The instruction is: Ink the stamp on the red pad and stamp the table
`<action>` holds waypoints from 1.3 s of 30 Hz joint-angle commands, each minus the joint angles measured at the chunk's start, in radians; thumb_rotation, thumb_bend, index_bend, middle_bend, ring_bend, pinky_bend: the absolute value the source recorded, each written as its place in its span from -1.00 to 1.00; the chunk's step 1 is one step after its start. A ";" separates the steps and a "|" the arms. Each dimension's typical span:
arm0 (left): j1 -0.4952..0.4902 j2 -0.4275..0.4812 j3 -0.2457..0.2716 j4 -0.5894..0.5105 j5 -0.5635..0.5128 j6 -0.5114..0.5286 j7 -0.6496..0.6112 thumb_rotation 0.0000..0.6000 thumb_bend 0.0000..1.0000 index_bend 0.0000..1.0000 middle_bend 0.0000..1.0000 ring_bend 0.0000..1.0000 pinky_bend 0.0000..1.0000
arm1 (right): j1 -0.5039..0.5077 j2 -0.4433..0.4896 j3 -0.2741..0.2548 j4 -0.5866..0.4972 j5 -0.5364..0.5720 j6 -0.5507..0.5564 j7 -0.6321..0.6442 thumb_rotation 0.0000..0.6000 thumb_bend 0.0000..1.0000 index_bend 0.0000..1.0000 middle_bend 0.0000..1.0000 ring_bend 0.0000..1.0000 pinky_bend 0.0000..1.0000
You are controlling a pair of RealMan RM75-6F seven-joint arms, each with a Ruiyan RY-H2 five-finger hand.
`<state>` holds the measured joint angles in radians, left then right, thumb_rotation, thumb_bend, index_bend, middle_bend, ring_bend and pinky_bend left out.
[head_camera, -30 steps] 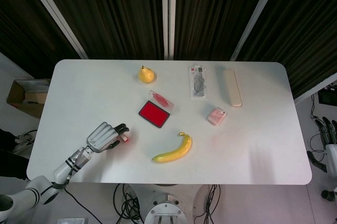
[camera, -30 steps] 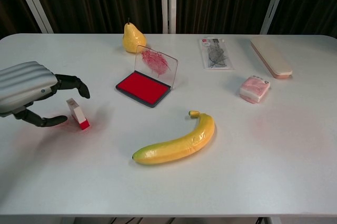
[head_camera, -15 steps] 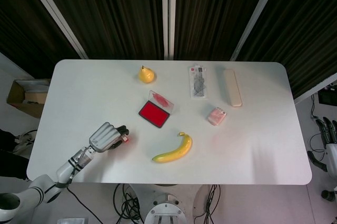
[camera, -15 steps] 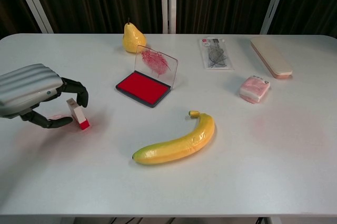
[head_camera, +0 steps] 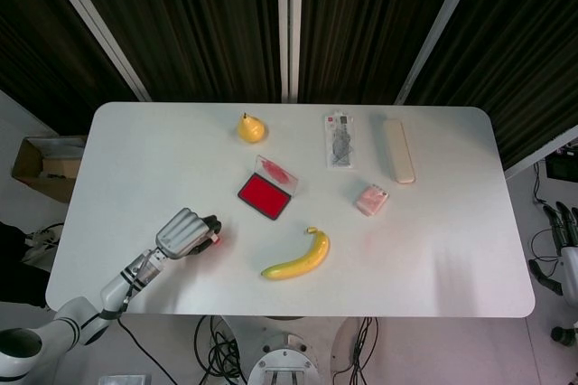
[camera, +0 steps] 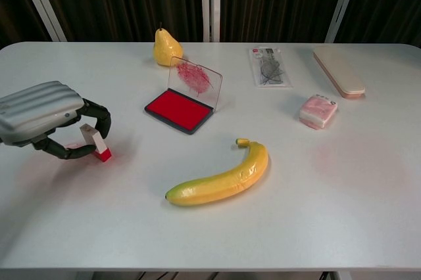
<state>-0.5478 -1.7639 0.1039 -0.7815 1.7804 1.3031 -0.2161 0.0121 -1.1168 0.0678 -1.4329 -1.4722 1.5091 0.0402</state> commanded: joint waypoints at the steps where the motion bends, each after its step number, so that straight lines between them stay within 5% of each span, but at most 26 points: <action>1: -0.001 -0.001 0.001 0.000 -0.005 -0.002 -0.008 1.00 -0.34 0.01 0.03 0.97 1.00 | 0.001 -0.001 0.000 0.000 0.002 -0.002 -0.002 1.00 -0.65 -1.00 -1.00 -1.00 -1.00; 13: -0.005 -0.006 0.004 0.003 -0.023 -0.005 -0.034 1.00 -0.27 0.08 0.10 0.99 1.00 | 0.000 0.001 0.001 -0.005 0.008 -0.006 -0.009 1.00 -0.65 -1.00 -1.00 -1.00 -1.00; 25: -0.041 0.052 -0.034 -0.121 -0.077 -0.048 -0.179 1.00 -0.17 0.18 0.19 1.00 1.00 | -0.001 0.002 0.002 -0.001 0.008 -0.005 -0.003 1.00 -0.65 -1.00 -1.00 -1.00 -1.00; 34: -0.204 0.045 -0.132 -0.174 -0.068 -0.123 -0.143 1.00 -0.15 0.20 0.21 1.00 1.00 | -0.004 0.002 0.002 -0.005 0.002 0.006 0.000 1.00 -0.65 -1.00 -1.00 -1.00 -1.00; 39: -0.314 -0.020 -0.209 -0.117 -0.121 -0.230 -0.155 1.00 -0.15 0.22 0.23 1.00 1.00 | -0.014 0.012 0.004 -0.004 0.011 0.014 0.008 1.00 -0.65 -1.00 -1.00 -1.00 -1.00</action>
<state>-0.8145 -1.7471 -0.0665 -0.9318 1.6894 1.1228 -0.3643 -0.0008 -1.1055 0.0709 -1.4372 -1.4618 1.5225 0.0477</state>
